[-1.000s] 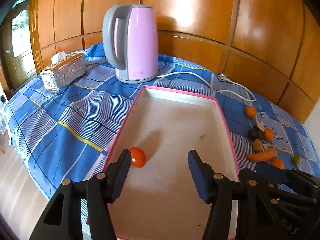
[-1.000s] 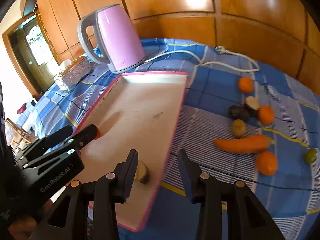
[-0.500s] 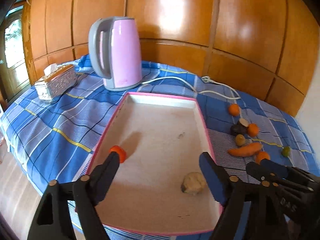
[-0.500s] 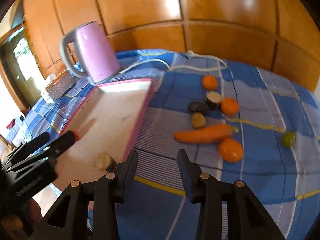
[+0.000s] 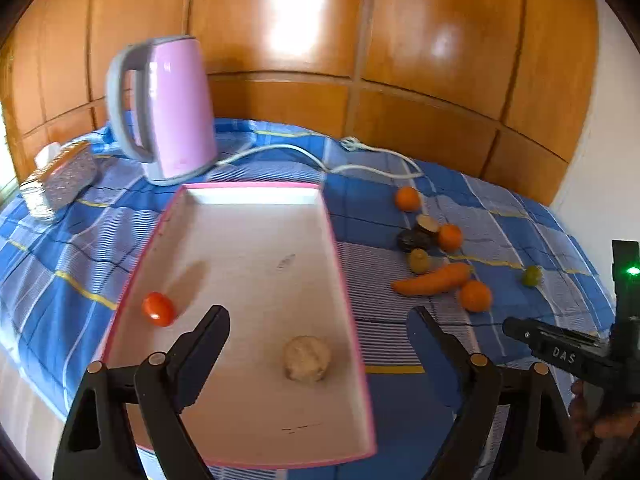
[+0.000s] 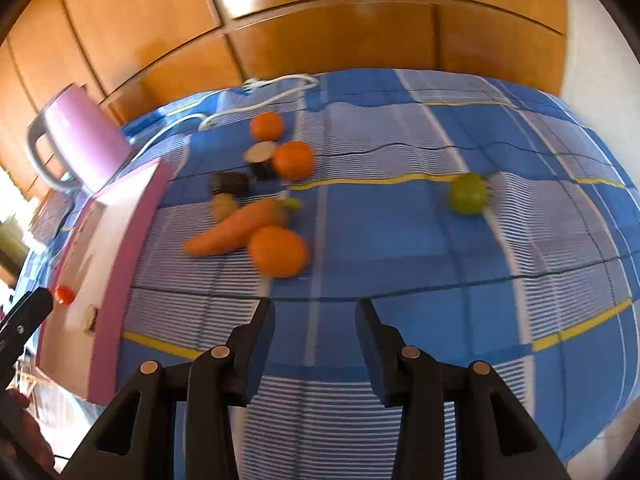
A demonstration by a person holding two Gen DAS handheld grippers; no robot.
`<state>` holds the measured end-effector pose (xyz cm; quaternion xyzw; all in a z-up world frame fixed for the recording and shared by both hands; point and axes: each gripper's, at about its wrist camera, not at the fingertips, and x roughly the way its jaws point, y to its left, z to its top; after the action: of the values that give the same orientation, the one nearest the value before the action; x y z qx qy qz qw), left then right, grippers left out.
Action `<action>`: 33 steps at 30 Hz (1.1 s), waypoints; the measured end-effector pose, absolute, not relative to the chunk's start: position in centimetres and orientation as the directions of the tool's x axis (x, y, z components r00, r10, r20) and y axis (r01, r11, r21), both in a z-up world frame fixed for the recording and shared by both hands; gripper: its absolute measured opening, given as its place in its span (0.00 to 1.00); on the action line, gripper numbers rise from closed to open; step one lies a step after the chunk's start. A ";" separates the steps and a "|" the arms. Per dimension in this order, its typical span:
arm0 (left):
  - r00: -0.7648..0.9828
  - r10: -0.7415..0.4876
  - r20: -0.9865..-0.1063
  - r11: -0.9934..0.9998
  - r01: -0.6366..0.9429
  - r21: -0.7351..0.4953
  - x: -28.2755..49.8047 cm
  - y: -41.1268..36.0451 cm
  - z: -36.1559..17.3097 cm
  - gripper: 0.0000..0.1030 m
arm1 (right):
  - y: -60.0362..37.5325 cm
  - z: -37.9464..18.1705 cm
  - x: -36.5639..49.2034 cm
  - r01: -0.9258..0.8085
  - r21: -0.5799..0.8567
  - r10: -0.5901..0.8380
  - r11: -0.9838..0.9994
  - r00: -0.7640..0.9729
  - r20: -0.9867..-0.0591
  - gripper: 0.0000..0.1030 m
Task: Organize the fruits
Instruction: 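Withdraw both open tools from the tray toward the remaining produce, then grasp the green tomato with the right tool while the left tool grasps a mandarin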
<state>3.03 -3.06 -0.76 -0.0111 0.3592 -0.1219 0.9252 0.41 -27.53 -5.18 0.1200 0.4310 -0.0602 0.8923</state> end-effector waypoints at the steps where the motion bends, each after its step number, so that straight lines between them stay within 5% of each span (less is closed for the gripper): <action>1: 0.708 -0.234 -0.666 0.969 0.229 -0.097 3.1 -3.6 -0.8 0.86 | -27.9 -5.2 0.3 0.223 0.161 -0.012 0.961 0.621 -0.784 0.41; 15: 0.621 -0.362 -0.695 0.912 0.390 -0.126 3.8 -8.8 -1.8 0.77 | -31.7 -6.0 -0.5 0.320 0.143 -0.088 0.937 0.610 -0.788 0.41; 21: 0.554 -0.411 -0.724 0.883 0.440 -0.164 5.0 -11.4 -2.8 0.58 | -33.0 -5.7 -0.3 0.341 0.132 -0.114 0.931 0.613 -0.781 0.41; 27: 0.524 -0.420 -0.741 0.865 0.479 -0.152 5.6 -14.6 -3.6 0.58 | -35.0 -5.0 0.3 0.369 0.161 -0.121 0.916 0.633 -0.764 0.53; 33: 0.499 -0.419 -0.759 0.852 0.504 -0.139 6.7 -17.3 -4.5 0.59 | -37.2 -4.4 2.1 0.396 0.153 -0.152 0.906 0.640 -0.753 0.53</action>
<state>6.68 -17.27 -4.54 0.0506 0.4236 -0.2670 0.8641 2.11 -37.22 -4.38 0.1538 0.3956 -0.1535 0.8923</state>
